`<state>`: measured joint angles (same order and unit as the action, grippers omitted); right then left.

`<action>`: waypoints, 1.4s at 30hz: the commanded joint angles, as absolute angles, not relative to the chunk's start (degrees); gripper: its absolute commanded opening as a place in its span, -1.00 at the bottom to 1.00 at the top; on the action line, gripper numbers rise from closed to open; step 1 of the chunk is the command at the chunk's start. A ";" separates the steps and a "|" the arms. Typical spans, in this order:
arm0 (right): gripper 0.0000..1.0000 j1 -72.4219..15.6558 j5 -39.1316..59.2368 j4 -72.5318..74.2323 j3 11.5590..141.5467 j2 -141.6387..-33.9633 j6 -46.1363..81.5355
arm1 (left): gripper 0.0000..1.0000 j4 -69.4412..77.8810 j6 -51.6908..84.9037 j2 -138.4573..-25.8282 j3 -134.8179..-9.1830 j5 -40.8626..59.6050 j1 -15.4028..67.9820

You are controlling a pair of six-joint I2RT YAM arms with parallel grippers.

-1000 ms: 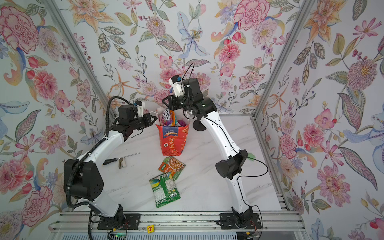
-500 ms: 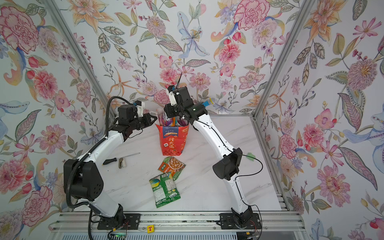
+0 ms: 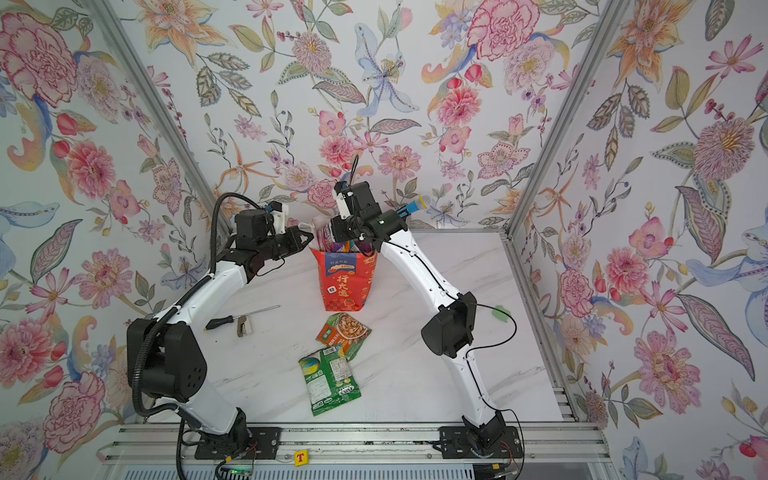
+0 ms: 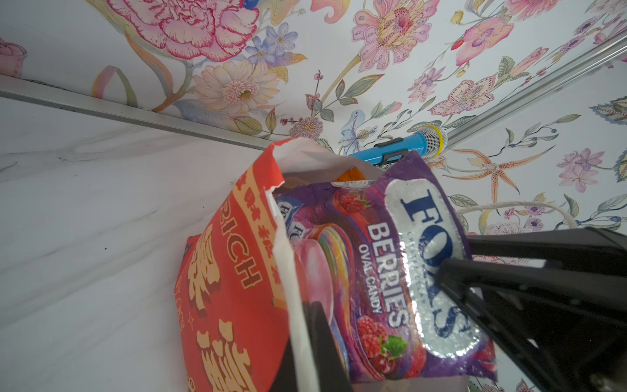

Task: Place the snacks into the paper bag
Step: 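Push the purple packet deeper into the bag with the right gripper, then open the right gripper and move it down to the green soup packet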

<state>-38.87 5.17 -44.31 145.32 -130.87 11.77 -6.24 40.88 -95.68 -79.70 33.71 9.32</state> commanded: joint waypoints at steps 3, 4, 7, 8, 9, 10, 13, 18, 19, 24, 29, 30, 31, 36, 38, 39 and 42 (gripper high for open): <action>-0.80 -39.18 7.84 -44.93 146.42 -134.56 12.21 | -1.00 -6.83 39.83 -94.48 -79.59 33.31 8.44; -0.86 -39.28 8.23 -44.99 146.93 -135.25 12.21 | -1.00 -6.77 39.90 -94.53 -79.60 33.31 8.35; -1.00 -40.19 8.51 -44.91 148.35 -137.28 11.91 | -1.00 -6.70 39.90 -94.57 -79.65 33.40 8.44; -1.00 -40.49 8.27 -44.97 148.76 -137.90 11.86 | -1.00 -6.77 39.83 -94.56 -79.66 33.40 8.59; -1.00 -40.68 8.22 -45.00 148.80 -138.21 11.73 | -1.00 -6.86 39.93 -94.53 -79.71 33.40 8.44; -1.00 -40.93 8.11 -44.94 148.80 -138.57 11.73 | -1.00 -6.91 39.96 -94.42 -79.78 33.40 8.44; -1.00 -41.05 8.32 -45.08 148.57 -139.04 11.76 | -1.00 -6.86 39.91 -94.15 -79.80 33.40 8.44; -0.77 -41.16 8.75 -45.01 149.59 -137.15 11.01 | -1.00 -6.94 40.04 -93.87 -80.07 33.31 8.46; -0.73 -41.28 8.38 -45.05 150.06 -136.62 10.76 | -1.00 -6.78 40.08 -93.78 -79.99 33.31 8.48; -0.57 -40.96 8.95 -45.04 150.18 -134.71 10.73 | -1.00 -6.59 40.44 -93.52 -80.42 33.22 8.46; -0.25 -40.96 9.88 -44.95 149.98 -132.54 11.90 | -1.00 -6.50 40.58 -92.99 -80.59 32.87 8.44; -0.21 -40.95 9.88 -44.91 150.11 -132.04 12.13 | -1.00 -6.48 40.45 -92.88 -80.59 32.87 8.39; -0.17 -40.87 10.21 -44.83 150.33 -131.45 12.34 | -1.00 -6.54 40.40 -92.90 -80.63 32.94 8.45; -0.05 -40.44 10.12 -44.87 149.04 -127.00 12.85 | -1.00 -8.79 39.13 -93.03 -81.92 30.83 8.44; -0.04 -40.56 9.24 -44.86 146.29 -124.36 12.63 | -1.00 -11.14 37.65 -93.29 -82.99 29.14 8.52; -0.04 -40.65 8.89 -44.89 144.04 -122.61 12.52 | -1.00 -11.80 37.07 -93.33 -83.27 28.77 8.50; -0.02 -41.33 7.37 -44.87 136.57 -117.13 12.46 | -1.00 -13.09 36.17 -93.38 -83.15 27.55 8.52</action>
